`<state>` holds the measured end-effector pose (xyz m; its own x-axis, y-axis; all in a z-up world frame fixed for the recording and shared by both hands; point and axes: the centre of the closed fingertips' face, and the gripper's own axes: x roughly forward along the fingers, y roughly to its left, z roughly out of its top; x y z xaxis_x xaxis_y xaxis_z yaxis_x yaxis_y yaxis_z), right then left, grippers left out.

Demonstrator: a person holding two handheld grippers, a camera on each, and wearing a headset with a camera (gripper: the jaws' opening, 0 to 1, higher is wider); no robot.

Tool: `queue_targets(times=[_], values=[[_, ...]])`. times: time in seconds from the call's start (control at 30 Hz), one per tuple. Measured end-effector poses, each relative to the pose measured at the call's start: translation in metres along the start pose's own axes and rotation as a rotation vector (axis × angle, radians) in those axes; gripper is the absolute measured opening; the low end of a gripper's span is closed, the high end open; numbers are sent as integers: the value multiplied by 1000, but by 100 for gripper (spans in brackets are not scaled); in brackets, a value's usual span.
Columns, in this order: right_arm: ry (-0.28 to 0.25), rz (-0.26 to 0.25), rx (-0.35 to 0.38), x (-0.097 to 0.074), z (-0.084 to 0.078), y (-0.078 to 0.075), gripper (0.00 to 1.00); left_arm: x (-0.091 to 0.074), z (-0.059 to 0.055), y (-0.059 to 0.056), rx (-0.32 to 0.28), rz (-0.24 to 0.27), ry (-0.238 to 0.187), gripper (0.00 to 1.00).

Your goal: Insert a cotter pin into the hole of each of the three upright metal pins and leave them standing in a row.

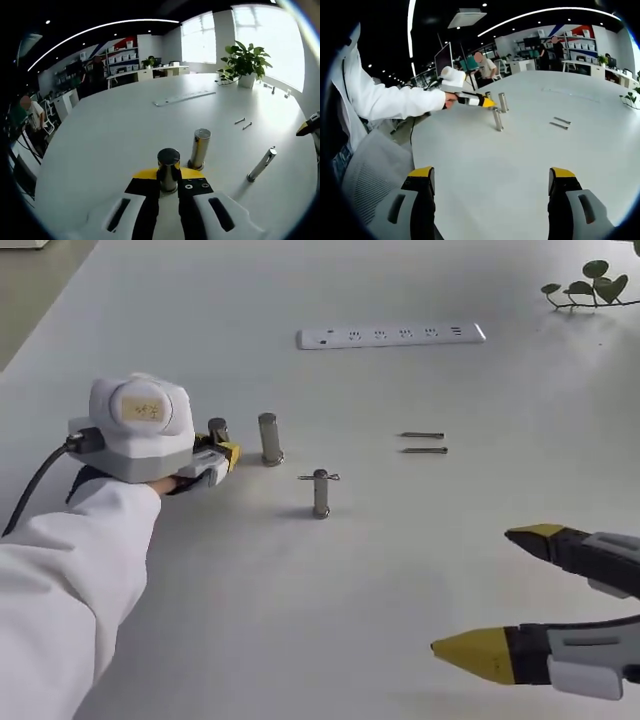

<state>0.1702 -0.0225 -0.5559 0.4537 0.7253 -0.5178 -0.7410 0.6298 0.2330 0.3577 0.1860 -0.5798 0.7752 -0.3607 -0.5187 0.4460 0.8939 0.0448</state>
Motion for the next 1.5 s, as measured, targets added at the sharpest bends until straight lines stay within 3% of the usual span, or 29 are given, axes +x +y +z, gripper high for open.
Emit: queue_targets(times=[0.07, 0.2, 0.67, 0.73, 0.77, 0.87, 1.07, 1.1, 1.13, 1.23, 1.5], values=[[2, 1, 2, 1, -1, -1, 93, -9, 3, -6, 52, -14, -7, 11], [1, 9, -2, 1, 0, 0, 92, -25, 7, -15, -3, -12, -23, 11], [-39, 6, -21, -2, 9, 4, 92, -67, 7, -71, -22, -37, -31, 11], [-46, 7, -21, -2, 10, 4, 92, -69, 6, -85, -40, -81, -38, 11], [-63, 7, -17, -2, 13, 4, 92, -69, 5, -93, -93, -107, -31, 11], [-82, 0, -27, -4, 18, 3, 92, -69, 1, -105, -58, -112, -24, 11], [-112, -3, -26, -9, 23, 3, 93, -69, -3, -128, -81, -114, -19, 11], [-115, -2, -25, -10, 24, 3, 93, -69, -4, -130, -96, -121, -16, 11], [-126, 6, -13, -10, 25, 5, 93, -69, -6, -140, -156, -152, -13, 11], [-127, 12, -13, -11, 25, 7, 93, -69, -8, -147, -127, -142, -17, 11], [-123, 29, -18, -9, 26, 10, 93, -63, -20, -152, -163, -108, 1, 11]])
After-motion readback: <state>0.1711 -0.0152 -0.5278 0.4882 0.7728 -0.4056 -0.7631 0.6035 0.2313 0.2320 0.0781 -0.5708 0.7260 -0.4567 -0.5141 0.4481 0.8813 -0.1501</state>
